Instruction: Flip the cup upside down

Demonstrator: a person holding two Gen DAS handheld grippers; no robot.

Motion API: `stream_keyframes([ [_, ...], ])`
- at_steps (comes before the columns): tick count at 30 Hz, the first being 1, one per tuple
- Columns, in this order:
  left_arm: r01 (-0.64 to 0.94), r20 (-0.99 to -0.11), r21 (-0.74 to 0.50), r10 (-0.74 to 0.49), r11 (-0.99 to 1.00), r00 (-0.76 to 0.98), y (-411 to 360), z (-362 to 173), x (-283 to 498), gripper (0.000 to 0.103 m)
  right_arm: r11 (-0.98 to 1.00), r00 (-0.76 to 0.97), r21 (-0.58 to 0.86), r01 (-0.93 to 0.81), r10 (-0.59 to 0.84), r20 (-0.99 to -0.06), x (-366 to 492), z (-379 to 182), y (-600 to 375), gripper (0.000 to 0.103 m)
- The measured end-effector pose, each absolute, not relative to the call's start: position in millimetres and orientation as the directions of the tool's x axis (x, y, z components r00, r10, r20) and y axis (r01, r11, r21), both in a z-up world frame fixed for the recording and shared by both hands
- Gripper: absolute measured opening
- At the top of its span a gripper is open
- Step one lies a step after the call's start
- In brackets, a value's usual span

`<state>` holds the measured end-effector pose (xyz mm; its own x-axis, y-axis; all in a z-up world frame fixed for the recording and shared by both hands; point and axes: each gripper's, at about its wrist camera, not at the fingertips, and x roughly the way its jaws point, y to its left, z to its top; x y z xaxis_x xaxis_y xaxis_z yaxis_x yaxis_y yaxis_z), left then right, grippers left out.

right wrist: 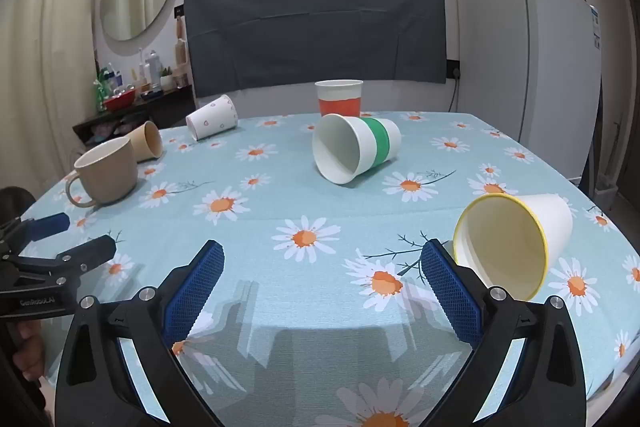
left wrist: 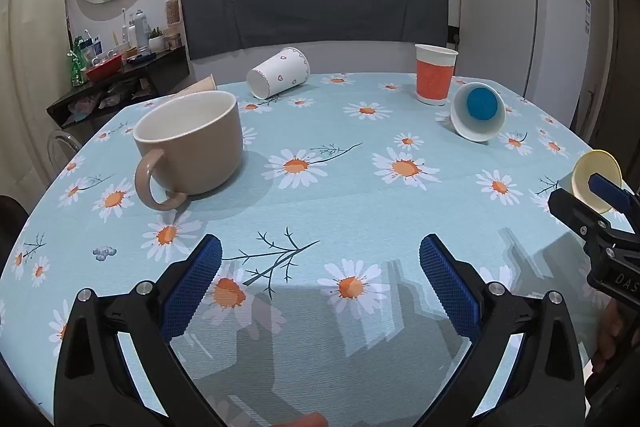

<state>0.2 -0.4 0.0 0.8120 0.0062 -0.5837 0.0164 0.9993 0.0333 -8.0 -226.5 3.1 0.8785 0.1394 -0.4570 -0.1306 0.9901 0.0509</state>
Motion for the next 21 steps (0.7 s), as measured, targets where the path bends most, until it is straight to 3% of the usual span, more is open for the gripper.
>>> stream_keyframes([
  [21, 0.013, -0.583, 0.033, 0.008, 0.999, 0.813, -0.7, 3.3, -1.4, 0.097, 0.990, 0.876, 0.049, -0.131, 0.139, -0.462, -7.8, 2.6, -226.7, 0.095],
])
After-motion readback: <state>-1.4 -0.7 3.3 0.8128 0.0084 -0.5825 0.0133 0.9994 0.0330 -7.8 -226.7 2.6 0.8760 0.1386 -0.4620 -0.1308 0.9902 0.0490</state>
